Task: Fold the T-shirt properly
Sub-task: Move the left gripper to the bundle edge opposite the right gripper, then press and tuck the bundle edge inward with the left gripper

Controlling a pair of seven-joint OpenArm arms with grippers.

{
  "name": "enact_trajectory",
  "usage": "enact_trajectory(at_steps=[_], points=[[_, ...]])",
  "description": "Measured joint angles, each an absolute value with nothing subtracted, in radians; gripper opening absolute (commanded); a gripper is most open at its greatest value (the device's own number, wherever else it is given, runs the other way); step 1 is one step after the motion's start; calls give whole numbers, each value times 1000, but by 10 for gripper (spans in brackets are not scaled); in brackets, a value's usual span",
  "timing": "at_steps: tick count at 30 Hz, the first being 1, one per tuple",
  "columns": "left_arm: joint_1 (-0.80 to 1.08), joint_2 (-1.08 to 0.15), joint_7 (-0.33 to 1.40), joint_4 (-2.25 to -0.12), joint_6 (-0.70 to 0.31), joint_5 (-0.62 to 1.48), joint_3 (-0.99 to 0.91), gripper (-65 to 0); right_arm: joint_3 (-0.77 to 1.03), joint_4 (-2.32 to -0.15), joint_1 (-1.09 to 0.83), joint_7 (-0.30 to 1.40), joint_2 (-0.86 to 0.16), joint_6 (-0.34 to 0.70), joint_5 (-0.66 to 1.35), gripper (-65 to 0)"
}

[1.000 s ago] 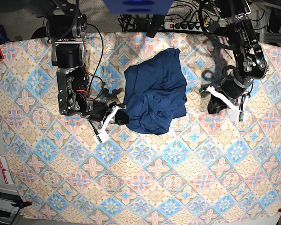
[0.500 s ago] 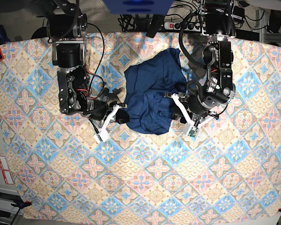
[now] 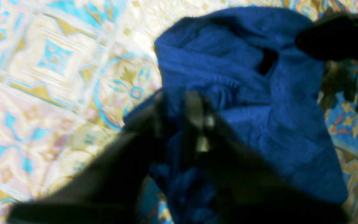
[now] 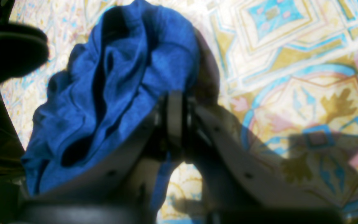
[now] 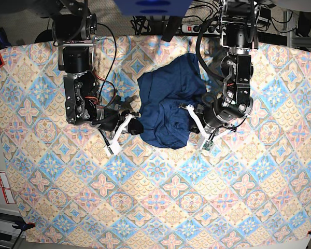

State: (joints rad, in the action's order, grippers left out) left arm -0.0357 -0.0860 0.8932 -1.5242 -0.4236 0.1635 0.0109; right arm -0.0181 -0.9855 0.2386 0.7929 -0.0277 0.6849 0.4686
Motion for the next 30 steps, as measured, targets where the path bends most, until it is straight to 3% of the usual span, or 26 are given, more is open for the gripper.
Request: enact_trajectory(at_steps=[10,15,24,27,30], points=[[13,-151,894,-1582,-423,167,-32,-650,-15,-986,239,790,-28,685,469,-646],[70,-155,892,-1676,-427,179,-130,-650,-15,-986,239,790,-28,685,469,-646],[68,-152,892,-1676,-434,210,-126,-644,-19,-986,239,789,-28,685,469,-646],[29,-161,895,-1637,-423,196,-35,-527,-17,-986,239,789,-28,685,467,-646],[-10,-154,896,-1598,-424,201,46,-352,-19,-986,239,789,-27,685,469,-646]])
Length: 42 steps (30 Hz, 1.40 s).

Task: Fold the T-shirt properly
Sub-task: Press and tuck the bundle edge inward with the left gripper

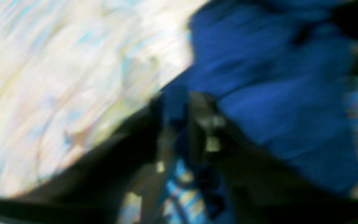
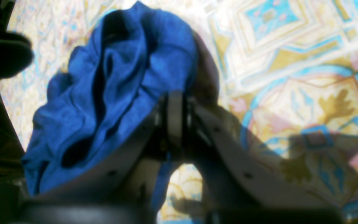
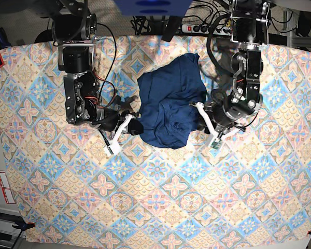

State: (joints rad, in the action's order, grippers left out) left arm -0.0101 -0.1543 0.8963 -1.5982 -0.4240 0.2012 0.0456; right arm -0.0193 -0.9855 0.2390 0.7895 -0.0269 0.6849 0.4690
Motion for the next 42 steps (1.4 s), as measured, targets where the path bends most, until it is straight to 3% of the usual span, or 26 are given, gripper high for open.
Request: enact_trajectory(at_steps=[4,5,20,23,26,34,42], points=[[-20,-147,883,-1575,-430,209,60,-182,-20,-986,238,791,-28,685,469,-646],[-20,-151,890,-1566,-430,205,66,-167,-20,-986,235,790,-28,685,469,-646],[-31,-161,832,-1463,-422,199,115,-168,-18,-986,220,790,-27,685,469,-646],[-33,-156,825,-1463,-426,202,163,-214,-17,-986,222,790,-25,685,469,-646],[-30,-152,825,-1463,-427,202,168,-306,-17,-986,221,790,-27,685,470,-646],[-36,-155,825,-1462,-426,201,166,-650,-15,-986,221,790,-28,685,471,-646],[-36,-189,825,-1463,-426,202,160,-650,-15,-986,221,790,-28,685,471,-646]])
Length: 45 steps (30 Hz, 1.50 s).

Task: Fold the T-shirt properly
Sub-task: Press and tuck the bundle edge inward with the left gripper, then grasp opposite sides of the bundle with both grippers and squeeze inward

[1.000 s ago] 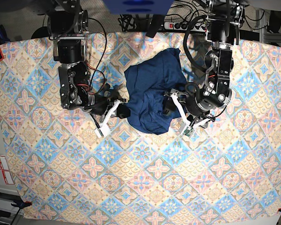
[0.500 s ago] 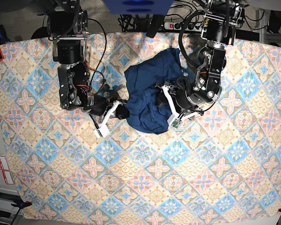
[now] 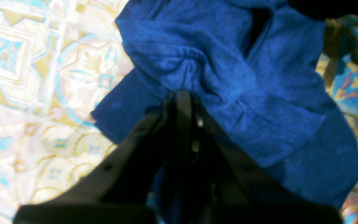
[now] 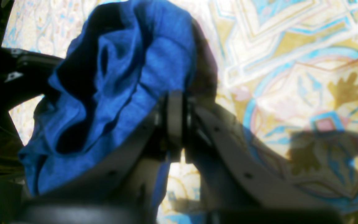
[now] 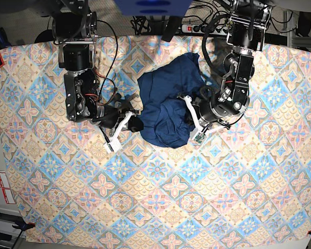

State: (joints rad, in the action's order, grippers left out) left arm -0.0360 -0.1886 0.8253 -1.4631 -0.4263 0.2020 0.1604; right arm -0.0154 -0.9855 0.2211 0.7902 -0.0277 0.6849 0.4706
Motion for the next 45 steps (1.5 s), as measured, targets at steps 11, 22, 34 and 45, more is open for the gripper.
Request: enact_trajectory(at_steps=[11,22,34,45], points=[[61,-199,826,-1573,-424,209,-72,-650,-14,-986,221,790,-28,685,467,-646],[75,-187,826,-1581,-430,210,-113,-650,-14,-986,222,789,-28,685,468,-643],[8,-131,826,-1483,-423,209,-115,-441,-14,-991,229,790,-28,685,468,-504],[46,-102,826,-1483,-419,229,-341,-470,-19,-992,248,799,-28,685,468,-464]])
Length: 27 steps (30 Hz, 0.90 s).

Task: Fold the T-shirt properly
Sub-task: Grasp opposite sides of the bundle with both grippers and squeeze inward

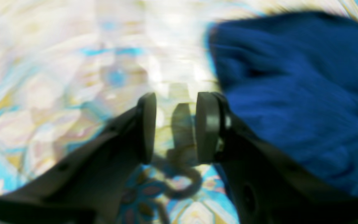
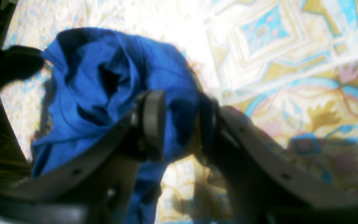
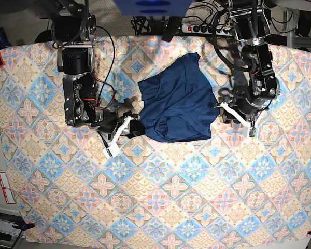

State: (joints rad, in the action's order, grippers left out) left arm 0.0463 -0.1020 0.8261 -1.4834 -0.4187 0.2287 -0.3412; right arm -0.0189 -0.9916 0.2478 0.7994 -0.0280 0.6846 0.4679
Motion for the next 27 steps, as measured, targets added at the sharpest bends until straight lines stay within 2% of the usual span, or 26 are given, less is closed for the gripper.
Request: enact_trajectory(at_steps=[3,6,12,16,22,27], points=[[59,-97,834,-1501,-419,312,-370,-499,-52,-1032,242,806,-28,684,467,-465],[115,-97,826,-1566,-423,398,-362,-543,-170,-1098,245,826,-42,677,464,-467],[184,-99,836,-1661,-420,424,-258,-605,-384,-1136,249,819,-36,696,476,-537],[189,-97,831,-1651,-424,428,-211,-605,-411,-1044,275,808,-48,693,453,-543],[186,-101,832,-1572,-420,344,-156,-605,-405,-807,366,636,-27,683,461,-543],[180,-97,826,-1573,-423,287,-111,-605,-404,-707,399,555,-19,688,460,-543]])
